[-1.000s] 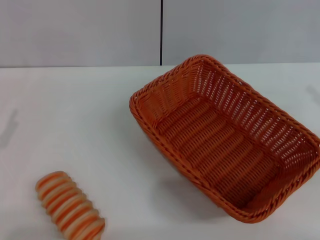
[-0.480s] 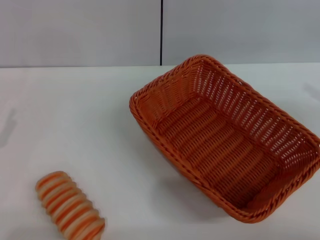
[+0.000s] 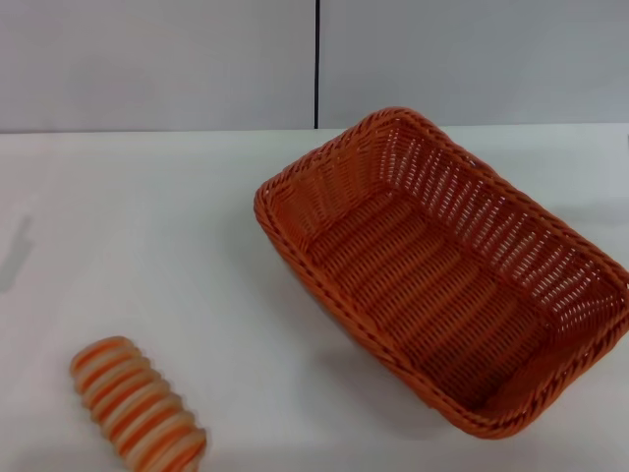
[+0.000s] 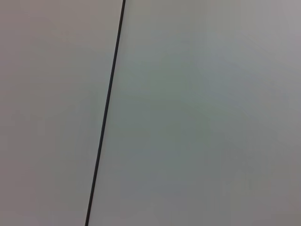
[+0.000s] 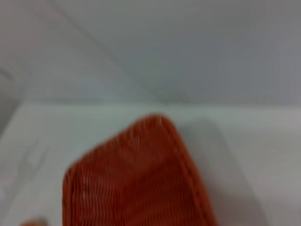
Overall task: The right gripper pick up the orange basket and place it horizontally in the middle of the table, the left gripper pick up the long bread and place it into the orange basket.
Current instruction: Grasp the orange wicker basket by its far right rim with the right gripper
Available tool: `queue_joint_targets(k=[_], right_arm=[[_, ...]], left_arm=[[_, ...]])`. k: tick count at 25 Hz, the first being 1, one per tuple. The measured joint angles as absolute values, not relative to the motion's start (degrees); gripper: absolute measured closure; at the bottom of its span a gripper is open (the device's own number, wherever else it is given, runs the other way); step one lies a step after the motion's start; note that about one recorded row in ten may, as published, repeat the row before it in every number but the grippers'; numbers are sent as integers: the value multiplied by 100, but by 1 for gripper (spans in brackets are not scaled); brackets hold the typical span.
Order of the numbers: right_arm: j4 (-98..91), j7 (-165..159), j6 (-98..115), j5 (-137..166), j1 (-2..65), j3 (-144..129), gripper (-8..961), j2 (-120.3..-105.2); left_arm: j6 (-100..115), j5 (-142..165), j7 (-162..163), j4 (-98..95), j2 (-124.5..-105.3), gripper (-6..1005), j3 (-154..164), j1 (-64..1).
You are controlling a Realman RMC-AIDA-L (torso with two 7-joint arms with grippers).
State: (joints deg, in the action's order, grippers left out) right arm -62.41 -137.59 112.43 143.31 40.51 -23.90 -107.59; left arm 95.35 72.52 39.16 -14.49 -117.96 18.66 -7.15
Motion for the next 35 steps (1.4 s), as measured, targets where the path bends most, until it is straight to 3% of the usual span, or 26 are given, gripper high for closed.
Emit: queue_joint_targets(k=[10,18,21,35], right_arm=[[-5146,-14061,10357,14711,4410,-3621,126,-10788],[-4941,-13697,9615,14662,4464,-3874,126,-11044],[-4771,-13457,9332,14560,4527,-3939,125,-11222],[-4405,-13407,8463,14541,4559,-4548,164,-11429]], left_arm=[[9581,7279,3852,-1422,-11810,274,1976,-665],[9793,7287,3780,-1415,-11808,273,2039,-559],[9833,7287,3779,-1415,-11799,273,2040,-513],[9837,7286,3745,-1428,-11794,273,2039,-463]])
